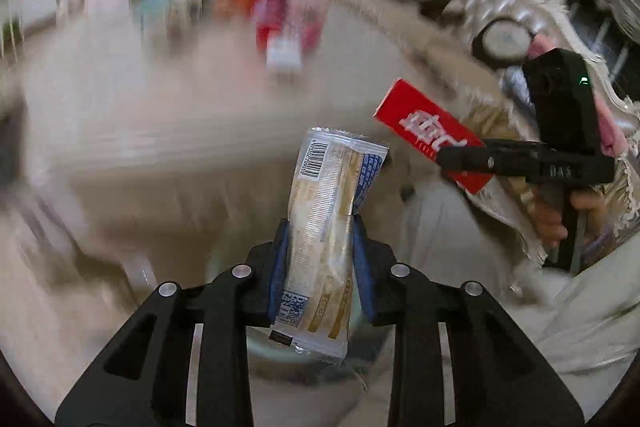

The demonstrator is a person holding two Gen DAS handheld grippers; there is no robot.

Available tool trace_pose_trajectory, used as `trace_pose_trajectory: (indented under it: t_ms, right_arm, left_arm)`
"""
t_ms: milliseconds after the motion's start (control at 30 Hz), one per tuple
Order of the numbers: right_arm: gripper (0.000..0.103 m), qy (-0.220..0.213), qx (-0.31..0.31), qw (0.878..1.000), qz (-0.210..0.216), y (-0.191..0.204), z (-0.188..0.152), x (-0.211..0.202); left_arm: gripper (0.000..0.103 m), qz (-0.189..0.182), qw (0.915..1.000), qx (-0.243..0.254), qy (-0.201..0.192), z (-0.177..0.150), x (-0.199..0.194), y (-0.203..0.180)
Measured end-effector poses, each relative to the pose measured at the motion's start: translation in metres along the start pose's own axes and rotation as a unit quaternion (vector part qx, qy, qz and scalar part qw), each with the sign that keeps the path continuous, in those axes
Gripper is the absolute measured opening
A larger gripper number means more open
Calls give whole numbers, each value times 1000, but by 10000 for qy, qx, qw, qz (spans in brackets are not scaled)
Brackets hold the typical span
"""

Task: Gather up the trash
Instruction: 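Lower both items over the wastebasket and open both tools to drop them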

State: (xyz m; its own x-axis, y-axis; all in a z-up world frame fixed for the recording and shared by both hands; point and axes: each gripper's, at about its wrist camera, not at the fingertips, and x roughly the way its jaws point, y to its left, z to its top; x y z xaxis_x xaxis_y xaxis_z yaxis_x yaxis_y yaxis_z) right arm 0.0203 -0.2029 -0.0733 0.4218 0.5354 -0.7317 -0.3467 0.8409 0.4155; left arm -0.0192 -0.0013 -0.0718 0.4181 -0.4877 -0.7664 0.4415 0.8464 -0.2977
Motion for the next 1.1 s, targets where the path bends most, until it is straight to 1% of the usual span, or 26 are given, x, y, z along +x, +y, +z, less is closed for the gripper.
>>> trace_pose_trajectory:
  t_ms: [67, 100, 167, 200, 300, 367, 433, 467, 500, 533, 567, 600, 633, 667, 767, 833, 900, 967, 1000, 1033, 1067, 1100]
  right_arm:
    - [47, 661, 224, 9966, -434, -17, -19, 51]
    - [47, 854, 298, 9946, -507, -23, -24, 67]
    - [47, 1395, 456, 9872, -624, -38, -38, 114]
    - [47, 1529, 484, 9850, -636, -42, -41, 127]
    - [47, 1816, 308, 9790, -874, -46, -44, 163]
    - [47, 1810, 187, 9783, -990, -44, -42, 171]
    - [49, 1739, 129, 9792, -1035, -44, -39, 177]
    - [50, 1739, 129, 9793, -1029, -44, -37, 180]
    - [58, 1730, 142, 9790, -1071, -43, -41, 178]
    - [69, 1682, 149, 9789, -1149, -42, -42, 176]
    - [72, 1615, 124, 9794, -1206, -41, -41, 174]
    - [73, 1582, 99, 9797, -1229, -41, -40, 173]
    - [73, 1572, 95, 9798, -1231, -48, -48, 163]
    - [73, 1575, 118, 9795, -1249, -49, -49, 159]
    - [73, 1559, 194, 9802, -1204, -51, -51, 143]
    - [73, 1468, 76, 9837, -1031, -41, -45, 126]
    - [73, 1295, -67, 9882, -813, -31, -38, 101]
    - [73, 915, -203, 9945, -471, -18, -23, 64]
    - [73, 662, -246, 9969, -334, -14, -14, 47]
    - [73, 287, -282, 9990, -194, -9, -1, 25]
    - [73, -92, -308, 9994, -109, -7, 13, 6]
    - [73, -359, -325, 9988, -90, -6, 23, -6]
  left_arm:
    - [30, 116, 9988, -164, 448, -19, 37, 8]
    - [30, 243, 9969, -267, 703, -28, 62, 14]
    - [30, 254, 9920, -484, 1140, -40, 104, 26]
    - [30, 285, 9900, -517, 1280, -44, 118, 29]
    - [30, 443, 9849, -472, 1605, -50, 151, 35]
    - [30, 484, 9831, -517, 1685, -53, 160, 39]
    - [34, 513, 9821, -683, 1681, -53, 165, 46]
    - [56, 500, 9811, -762, 1706, -54, 165, 49]
    - [85, 555, 9800, -852, 1709, -54, 165, 51]
    - [89, 628, 9798, -884, 1681, -50, 164, 53]
    - [89, 645, 9804, -877, 1645, -49, 162, 53]
    - [89, 592, 9811, -867, 1628, -49, 161, 52]
    - [89, 581, 9811, -878, 1624, -50, 160, 52]
    - [89, 616, 9810, -877, 1618, -51, 159, 51]
    - [89, 864, 9825, -695, 1495, -52, 146, 46]
    - [89, 925, 9849, -582, 1343, -49, 131, 40]
    - [89, 806, 9899, -472, 1068, -41, 102, 31]
    - [89, 580, 9947, -386, 754, -29, 70, 23]
    - [89, 442, 9973, -321, 498, -19, 47, 20]
    - [89, 382, 9986, -263, 270, -9, 29, 18]
    - [89, 387, 9991, -173, -79, 5, 5, 17]
    - [89, 481, 9983, -118, -311, 17, -9, 19]
